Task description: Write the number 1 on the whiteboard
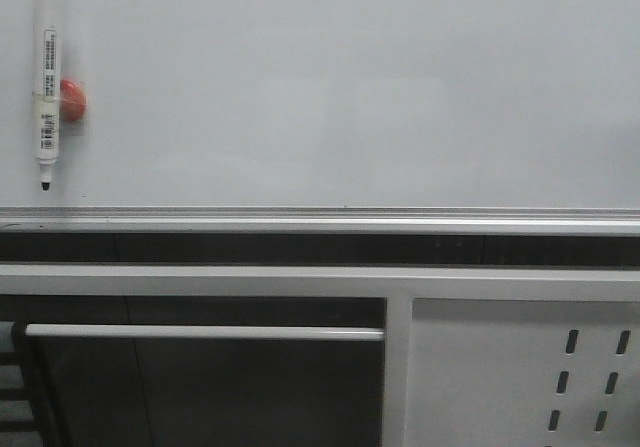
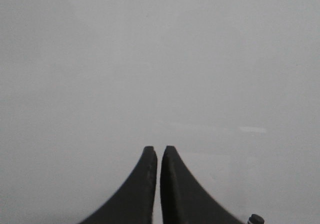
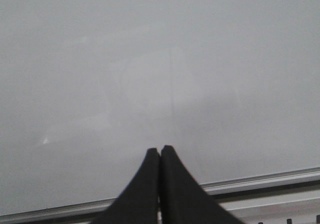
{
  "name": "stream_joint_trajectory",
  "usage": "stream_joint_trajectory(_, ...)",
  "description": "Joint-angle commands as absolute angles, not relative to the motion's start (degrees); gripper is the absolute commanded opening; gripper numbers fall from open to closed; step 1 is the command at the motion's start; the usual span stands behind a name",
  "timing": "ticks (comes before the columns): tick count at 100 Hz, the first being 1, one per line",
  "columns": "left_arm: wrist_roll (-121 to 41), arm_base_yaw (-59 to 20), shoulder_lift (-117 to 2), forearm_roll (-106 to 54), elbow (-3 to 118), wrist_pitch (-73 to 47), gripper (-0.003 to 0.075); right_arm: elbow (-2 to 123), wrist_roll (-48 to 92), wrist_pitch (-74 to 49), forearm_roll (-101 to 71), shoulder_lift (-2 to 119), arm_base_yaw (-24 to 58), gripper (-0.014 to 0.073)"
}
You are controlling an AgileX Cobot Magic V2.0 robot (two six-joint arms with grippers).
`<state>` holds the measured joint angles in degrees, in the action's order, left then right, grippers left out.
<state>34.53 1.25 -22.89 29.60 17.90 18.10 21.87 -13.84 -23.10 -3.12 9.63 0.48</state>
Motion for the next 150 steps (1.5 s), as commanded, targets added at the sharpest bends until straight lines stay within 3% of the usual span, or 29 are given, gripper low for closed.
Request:
stream_joint_trajectory(1,40.1,0.0,-23.6,33.5,23.2,17.1,-0.0018,29.4,-12.1,-25.4,-2.1,12.9,0.4,-0.0071)
stream_joint_trajectory(31,41.3,-6.1,-24.0,33.0,36.2,1.9,-0.0018,48.1,-8.2,-36.3,-2.6,23.2,0.4,-0.0071)
stream_joint_trajectory(45,41.1,-10.8,-24.0,30.4,38.3,-1.7,-0.0018,49.4,-8.2,-37.3,-3.4,25.7,0.4,-0.0071)
stream_joint_trajectory(69,40.7,-21.3,-28.0,39.4,38.3,-4.1,-0.0007,49.4,-2.6,-37.0,-8.9,28.8,0.4,-0.0071)
stream_joint_trajectory(80,40.7,-25.1,-29.2,40.4,38.3,-6.5,0.0078,49.4,-2.6,-36.9,-9.8,29.0,0.4,-0.0071)
stream_joint_trajectory(95,40.7,-27.6,-29.5,43.1,37.1,-7.0,0.0365,49.4,-2.6,-37.2,-9.8,29.0,0.4,-0.0071)
stream_joint_trajectory(102,40.7,-27.8,-29.5,43.1,35.5,-7.7,0.0454,49.4,-2.6,-37.9,-9.8,29.0,0.4,-0.0071)
stream_joint_trajectory(135,41.1,-27.8,-29.5,40.6,24.4,-0.6,0.0472,49.4,-2.6,-39.9,-9.8,29.0,0.4,-0.0071)
stream_joint_trajectory(150,41.2,-27.2,-30.0,40.5,20.3,0.9,0.0443,48.6,-2.6,-39.9,-9.6,29.0,0.4,-0.0071)
